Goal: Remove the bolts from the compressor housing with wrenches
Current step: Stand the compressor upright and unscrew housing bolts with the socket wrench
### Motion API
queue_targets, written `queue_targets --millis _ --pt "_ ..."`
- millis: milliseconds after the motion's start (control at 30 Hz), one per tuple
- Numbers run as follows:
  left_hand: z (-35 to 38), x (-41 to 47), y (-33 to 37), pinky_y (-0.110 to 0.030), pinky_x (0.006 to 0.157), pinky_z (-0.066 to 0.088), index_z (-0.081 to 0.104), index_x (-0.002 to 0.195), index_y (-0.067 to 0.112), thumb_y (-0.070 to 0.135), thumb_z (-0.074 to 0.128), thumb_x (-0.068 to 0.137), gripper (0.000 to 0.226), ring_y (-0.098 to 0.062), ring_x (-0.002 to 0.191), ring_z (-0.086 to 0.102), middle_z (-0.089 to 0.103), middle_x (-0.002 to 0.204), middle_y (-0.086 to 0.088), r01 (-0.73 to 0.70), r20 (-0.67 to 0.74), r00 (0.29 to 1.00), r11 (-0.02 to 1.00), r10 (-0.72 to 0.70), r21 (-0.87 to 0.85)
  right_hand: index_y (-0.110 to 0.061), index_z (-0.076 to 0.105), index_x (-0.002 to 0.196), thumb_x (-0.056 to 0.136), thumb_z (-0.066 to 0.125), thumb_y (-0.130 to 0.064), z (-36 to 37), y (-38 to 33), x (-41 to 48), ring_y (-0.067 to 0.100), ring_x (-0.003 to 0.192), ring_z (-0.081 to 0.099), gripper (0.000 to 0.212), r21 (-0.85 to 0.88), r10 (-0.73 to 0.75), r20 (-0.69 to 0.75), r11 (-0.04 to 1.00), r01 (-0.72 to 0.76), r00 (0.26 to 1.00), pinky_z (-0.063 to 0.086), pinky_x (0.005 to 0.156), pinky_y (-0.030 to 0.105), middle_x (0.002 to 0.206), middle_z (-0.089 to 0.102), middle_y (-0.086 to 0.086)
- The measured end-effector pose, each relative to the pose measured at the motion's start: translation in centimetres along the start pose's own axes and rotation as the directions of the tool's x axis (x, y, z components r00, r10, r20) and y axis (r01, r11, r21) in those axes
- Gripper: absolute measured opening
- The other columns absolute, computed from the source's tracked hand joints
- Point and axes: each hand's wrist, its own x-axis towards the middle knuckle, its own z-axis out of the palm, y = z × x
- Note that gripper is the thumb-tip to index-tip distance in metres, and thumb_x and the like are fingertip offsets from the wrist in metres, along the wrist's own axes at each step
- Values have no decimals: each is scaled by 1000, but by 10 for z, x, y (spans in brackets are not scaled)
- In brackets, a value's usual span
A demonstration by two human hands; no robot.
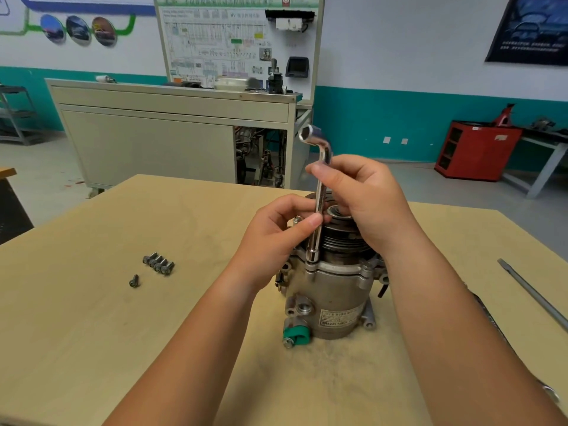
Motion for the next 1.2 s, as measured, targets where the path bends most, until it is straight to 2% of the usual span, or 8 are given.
queue_targets --millis 200,367,500,633,767,867,1067,1200 --pt "2 1 -2 -31 80 49 64 75 30 21 72 73 12 -13 82 57 61 74 11 -18 -37 999 998 20 64 -30 58 62 69 75 -41 1 4 2 4 58 47 21 -25 -7 -70 1000 5 998 42 57 23 62 47 -10" --pt "1 3 -1 -27 72 53 66 72 36 24 73 71 14 -9 81 58 60 74 12 9 -21 1000 998 -7 69 -28 54 57 79 71 -34 2 2 1 -1 47 44 28 -51 -23 -82 998 19 996 38 48 12 51 47 -16" --pt "-1 3 1 -21 73 49 69 84 30 19 63 82 13 -8 83 60 65 83 7 16 20 1000 999 -17 31 -25 65 72 89 60 -27 1 -2 0 -4 48 49 18 -29 -37 -1 999 37 999 38 49 11 55 58 -16" --pt "-3 0 3 -9 68 46 74 95 25 12 49 91 28 -1 87 65 73 94 8 23 83 996 998 -18 -60 -14 68 87 95 51 -20 -1 -5 -3 -2 39 46 20 42 -18 62 999 15 998 36 42 7 44 51 -17" --pt "-4 1 1 -21 75 50 72 93 21 15 55 88 19 -11 92 65 72 95 4 26 46 999 1000 -25 -16 -20 72 81 93 54 -25 -3 -2 -1 4 43 33 22 78 14 47 997 -18 999 32 43 11 52 36 0" --pt "-4 2 -1 -28 80 52 68 92 18 16 61 82 12 -16 89 62 69 86 6 25 15 1000 999 -26 30 -21 71 81 83 58 -32 -2 -2 0 2 43 39 17 92 12 39 996 -16 999 32 44 10 49 44 -11" --pt "-1 2 -1 -21 74 51 63 84 22 14 67 75 13 -3 79 57 61 72 16 3 -8 1000 999 -3 45 -25 60 69 70 72 -38 0 4 2 1 53 45 18 39 -8 -63 999 10 998 37 50 15 59 48 -11" --pt "-2 3 -2 -22 71 52 64 80 29 14 70 74 17 -4 79 58 60 73 15 4 -1 1000 999 -4 43 -26 58 59 72 71 -42 0 2 1 0 47 41 25 23 -25 -53 999 27 998 36 47 13 50 45 -14"
